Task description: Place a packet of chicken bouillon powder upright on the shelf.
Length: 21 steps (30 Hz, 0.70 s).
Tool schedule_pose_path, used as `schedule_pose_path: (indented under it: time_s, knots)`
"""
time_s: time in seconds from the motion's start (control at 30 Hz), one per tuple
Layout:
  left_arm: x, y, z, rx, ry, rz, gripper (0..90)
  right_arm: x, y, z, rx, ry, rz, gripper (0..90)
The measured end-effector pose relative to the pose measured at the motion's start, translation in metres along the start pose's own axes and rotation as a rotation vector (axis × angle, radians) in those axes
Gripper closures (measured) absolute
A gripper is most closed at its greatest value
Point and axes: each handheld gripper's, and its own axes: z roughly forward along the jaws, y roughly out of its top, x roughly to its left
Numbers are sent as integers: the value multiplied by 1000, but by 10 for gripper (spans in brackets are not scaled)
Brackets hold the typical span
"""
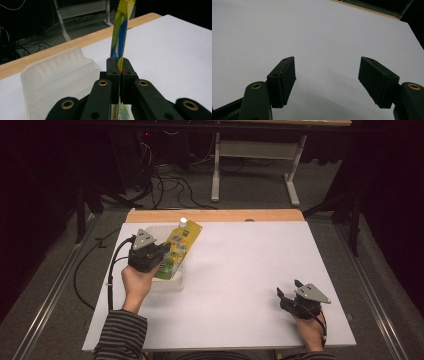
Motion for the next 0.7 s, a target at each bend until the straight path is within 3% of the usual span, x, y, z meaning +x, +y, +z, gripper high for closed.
schedule_pose_path:
  time_s: [0.43,0.57,0.7]
  knots:
    - [11,2,-4,100,9,-49,826,0,0,0,2,-1,2,307]
    - [8,7,-1,169,22,-35,784,0,0,0,3,-1,5,307]
    - [7,11,6,245,5,-33,796,1,0,0,4,-2,5,307]
